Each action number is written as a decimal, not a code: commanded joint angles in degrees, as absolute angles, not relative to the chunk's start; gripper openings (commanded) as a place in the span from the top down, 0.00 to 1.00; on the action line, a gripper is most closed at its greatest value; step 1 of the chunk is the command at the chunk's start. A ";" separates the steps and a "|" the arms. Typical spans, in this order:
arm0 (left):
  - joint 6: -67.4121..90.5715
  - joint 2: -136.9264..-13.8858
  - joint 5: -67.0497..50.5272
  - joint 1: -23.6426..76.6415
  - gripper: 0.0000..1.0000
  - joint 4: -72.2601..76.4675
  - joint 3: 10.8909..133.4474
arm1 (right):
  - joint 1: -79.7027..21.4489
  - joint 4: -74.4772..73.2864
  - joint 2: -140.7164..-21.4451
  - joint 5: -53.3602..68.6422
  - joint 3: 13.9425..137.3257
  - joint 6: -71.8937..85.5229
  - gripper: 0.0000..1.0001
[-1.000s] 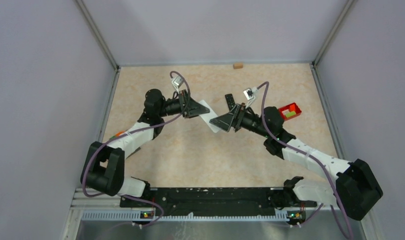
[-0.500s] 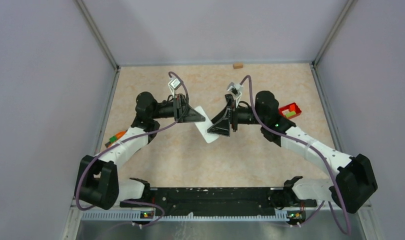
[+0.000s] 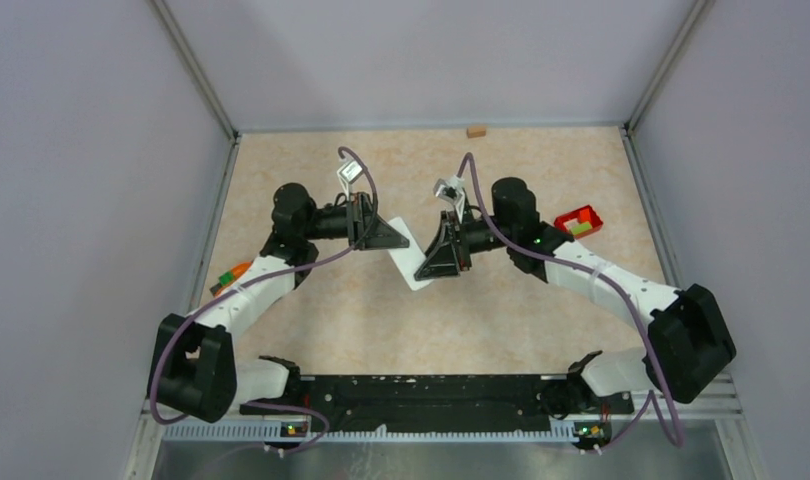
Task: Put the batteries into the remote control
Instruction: Load the battery cover into the remote control, then turn over the remote control at the center of the board.
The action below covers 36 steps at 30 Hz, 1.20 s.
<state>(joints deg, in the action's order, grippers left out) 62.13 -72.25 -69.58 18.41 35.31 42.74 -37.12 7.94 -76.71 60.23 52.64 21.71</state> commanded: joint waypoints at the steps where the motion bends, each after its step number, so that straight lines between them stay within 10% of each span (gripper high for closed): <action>1: 60.11 -70.52 -69.55 18.54 0.86 34.27 44.54 | -37.50 19.25 -78.75 60.69 54.10 28.47 0.79; 4: 56.63 -69.75 -66.60 18.46 0.60 29.01 45.35 | -37.52 22.81 -80.25 58.63 54.67 32.59 1.00; 10: 41.05 -66.27 -51.92 17.83 0.03 6.86 49.63 | -37.10 17.38 -77.67 45.98 54.86 31.54 1.00; 22: 34.09 -60.44 -20.44 17.62 0.01 -13.00 49.61 | -33.24 -23.99 -76.82 -14.67 60.61 13.54 1.00; 36: 34.52 -59.95 -18.85 17.67 0.01 -14.31 49.26 | -29.03 -30.75 -102.40 -42.01 70.37 10.39 1.00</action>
<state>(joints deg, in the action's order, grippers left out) 35.38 -61.23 -19.99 17.87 -14.26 49.39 -29.17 -27.22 -98.15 -32.23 63.96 11.97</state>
